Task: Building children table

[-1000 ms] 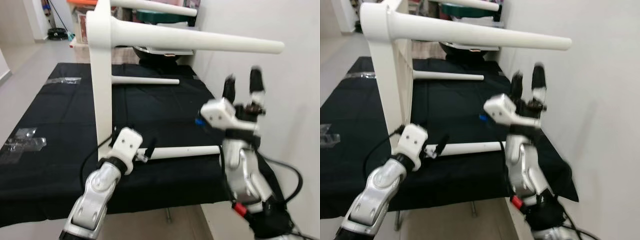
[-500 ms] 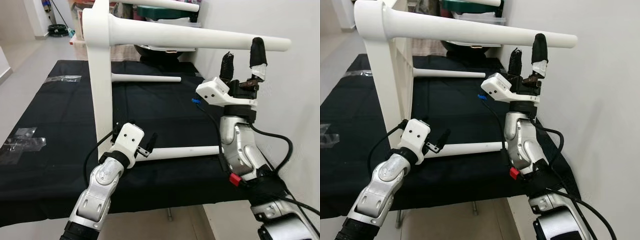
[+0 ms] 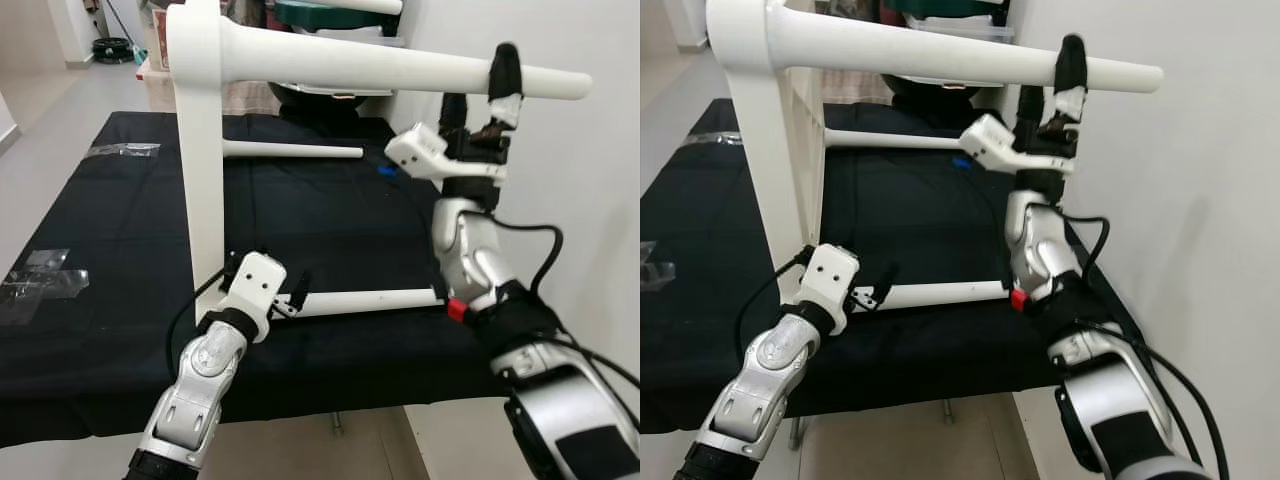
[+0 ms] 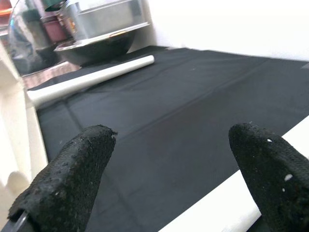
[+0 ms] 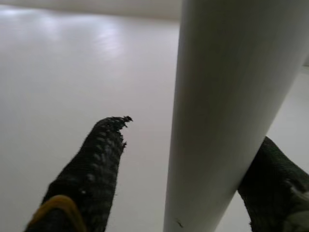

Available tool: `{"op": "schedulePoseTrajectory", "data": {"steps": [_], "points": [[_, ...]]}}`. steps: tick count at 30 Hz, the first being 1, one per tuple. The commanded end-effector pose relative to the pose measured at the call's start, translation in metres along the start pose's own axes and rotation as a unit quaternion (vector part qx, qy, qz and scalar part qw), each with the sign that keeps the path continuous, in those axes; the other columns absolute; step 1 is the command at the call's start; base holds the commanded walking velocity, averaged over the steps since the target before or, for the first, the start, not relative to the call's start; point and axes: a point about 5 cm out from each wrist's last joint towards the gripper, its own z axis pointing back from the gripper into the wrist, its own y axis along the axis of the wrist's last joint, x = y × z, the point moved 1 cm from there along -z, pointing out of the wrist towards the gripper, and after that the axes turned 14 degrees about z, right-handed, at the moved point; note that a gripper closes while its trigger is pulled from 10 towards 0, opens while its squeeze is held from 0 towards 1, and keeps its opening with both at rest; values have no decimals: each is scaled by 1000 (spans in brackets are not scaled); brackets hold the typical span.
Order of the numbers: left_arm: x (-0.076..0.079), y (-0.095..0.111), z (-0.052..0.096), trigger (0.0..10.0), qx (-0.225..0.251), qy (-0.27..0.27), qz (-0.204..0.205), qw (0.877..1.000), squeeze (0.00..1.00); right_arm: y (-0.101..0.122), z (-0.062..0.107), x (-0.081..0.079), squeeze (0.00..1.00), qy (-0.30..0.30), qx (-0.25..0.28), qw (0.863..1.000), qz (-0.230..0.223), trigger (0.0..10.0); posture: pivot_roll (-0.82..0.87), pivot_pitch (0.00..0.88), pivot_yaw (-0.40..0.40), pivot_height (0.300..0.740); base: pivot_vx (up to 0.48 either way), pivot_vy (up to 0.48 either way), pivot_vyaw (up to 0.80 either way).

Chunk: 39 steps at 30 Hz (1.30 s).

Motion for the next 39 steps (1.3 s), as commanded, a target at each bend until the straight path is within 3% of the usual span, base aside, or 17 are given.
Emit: {"op": "schedulePoseTrajectory", "data": {"steps": [1,9,16,18,21,22,23,28,29,30,31,33,34,35,36,38,39], "points": [[-4,-7,0,10000,-12,21,2,1000,0,-5,-5,1,0,-9,-7,1000,7,0,100,55,-113,740,0,0,0],[-11,-12,-1,10000,-26,56,-10,998,0,-3,-7,-2,0,-13,-3,1000,5,0,99,48,-115,740,0,0,0],[-32,-21,-2,10000,-43,122,3,992,0,-3,-10,-2,0,-18,0,1000,0,0,98,36,-114,740,0,0,0],[-60,-28,-2,10000,-56,188,10,981,0,-3,-14,-1,0,-20,-2,1000,-9,0,94,29,-111,740,0,0,0],[-73,-30,-1,10000,-58,215,13,975,0,-4,-16,0,0,-21,-4,1000,-14,0,93,27,-111,740,0,0,0],[-88,-29,-1,10000,-54,239,1,970,0,-4,-19,2,0,-25,-3,1000,-17,0,92,23,-110,740,0,0,0],[-119,-19,1,10000,-40,279,-41,958,0,-3,-23,5,0,-34,-2,999,-23,0,93,20,-107,740,0,0,0],[-133,-12,3,10000,-31,299,-56,952,0,-3,-25,5,0,-37,-2,999,-27,0,94,19,-105,740,0,0,0],[-154,4,4,10000,-17,316,-85,945,0,-5,-27,6,0,-39,-9,999,-36,0,100,19,-102,740,0,0,0],[-154,4,4,10000,-17,316,-85,945,0,-5,-27,6,0,-39,-9,999,-36,0,100,19,-102,740,0,0,0],[-175,24,5,10000,1,329,-117,937,0,-7,-29,7,0,-40,-13,998,-40,0,106,20,-100,740,0,0,0],[-175,24,5,10000,1,329,-117,937,0,-7,-29,7,0,-40,-13,998,-40,0,106,20,-100,740,0,0,0],[-194,47,7,10000,18,338,-149,929,0,-10,-30,7,0,-37,-24,998,-49,0,117,19,-96,740,0,0,0],[-194,47,7,10000,18,338,-149,929,0,-10,-30,7,0,-37,-24,998,-49,0,117,19,-96,740,0,0,0],[-216,83,9,10000,44,343,-197,917,0,-16,-31,5,0,-32,-40,997,-58,0,133,14,-89,740,0,0,0],[-216,83,9,10000,44,343,-197,917,0,-16,-31,5,0,-32,-40,997,-58,0,133,14,-89,740,0,0,0],[-233,119,11,10000,68,349,-238,904,0,-20,-30,2,0,-24,-57,996,-70,0,144,15,-88,740,0,0,0]]}}
